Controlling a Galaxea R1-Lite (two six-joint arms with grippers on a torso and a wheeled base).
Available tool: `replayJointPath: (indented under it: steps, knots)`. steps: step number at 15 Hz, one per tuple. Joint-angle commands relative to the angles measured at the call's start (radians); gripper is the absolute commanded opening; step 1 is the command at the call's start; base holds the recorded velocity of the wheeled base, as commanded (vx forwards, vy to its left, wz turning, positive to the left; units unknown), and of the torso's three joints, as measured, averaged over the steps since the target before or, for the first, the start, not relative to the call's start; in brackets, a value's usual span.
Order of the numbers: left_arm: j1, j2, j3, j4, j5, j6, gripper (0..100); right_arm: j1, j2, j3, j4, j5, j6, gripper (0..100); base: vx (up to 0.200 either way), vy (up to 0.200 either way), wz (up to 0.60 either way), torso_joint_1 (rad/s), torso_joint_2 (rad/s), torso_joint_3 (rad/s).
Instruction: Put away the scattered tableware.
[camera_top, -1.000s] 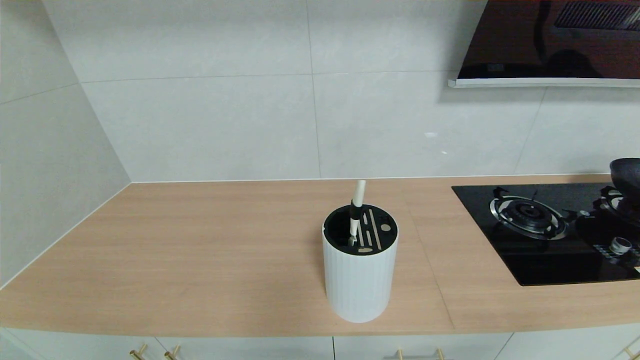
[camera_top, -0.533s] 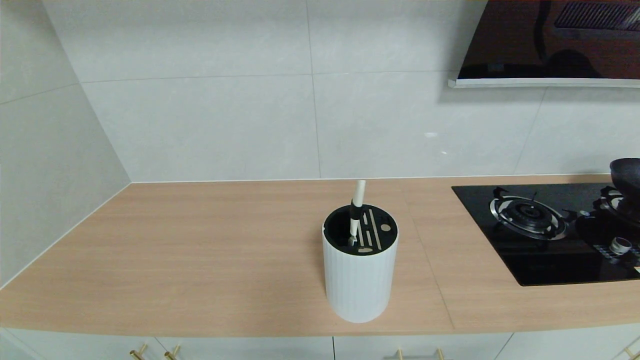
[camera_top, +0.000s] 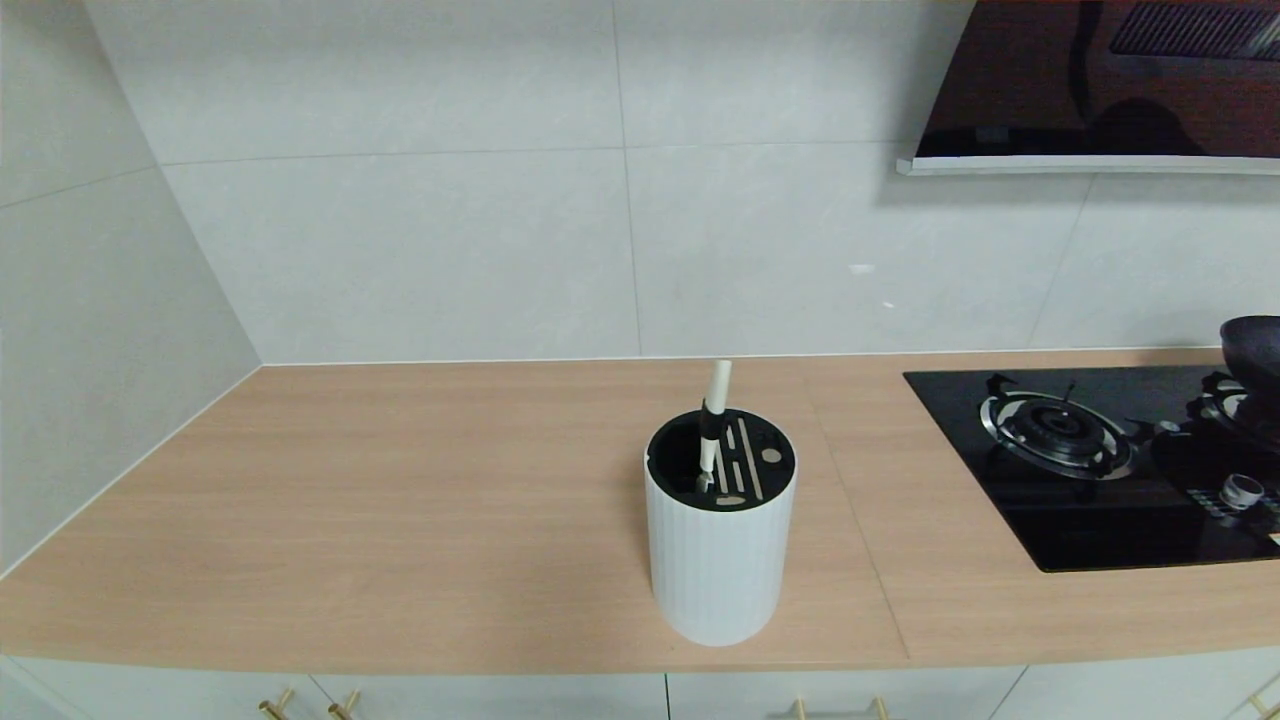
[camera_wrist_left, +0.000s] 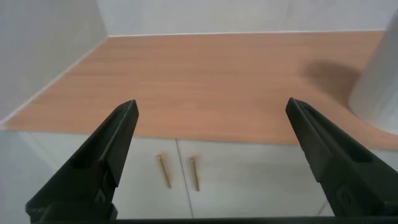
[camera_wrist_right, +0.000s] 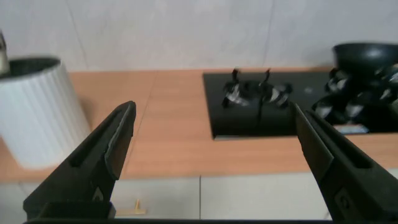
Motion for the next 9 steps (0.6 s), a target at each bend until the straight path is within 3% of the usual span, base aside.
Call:
replayJointPath:
  steps: [1, 3, 5, 9]
  knots:
    - [-0.001, 0.002, 0.021, -0.015, -0.035, -0.040, 100, 0.000, 0.001, 0.014, 0.004, 0.003, -0.001, 100, 0.000, 0.000, 0.00, 0.000, 0.00, 0.000]
    - [-0.003, 0.007, 0.022, -0.012, -0.049, -0.013, 100, 0.000, 0.001, 0.014, 0.068, 0.017, -0.006, 100, 0.000, 0.000, 0.00, 0.000, 0.00, 0.000]
    - [-0.006, 0.007, 0.022, -0.014, -0.050, -0.014, 100, 0.000, 0.001, 0.014, 0.107, 0.084, -0.006, 100, 0.000, 0.000, 0.00, 0.000, 0.00, 0.000]
    - [-0.006, 0.003, 0.022, -0.014, -0.049, -0.019, 100, 0.003, 0.001, 0.014, 0.105, 0.084, 0.002, 100, 0.000, 0.000, 0.00, 0.000, 0.00, 0.000]
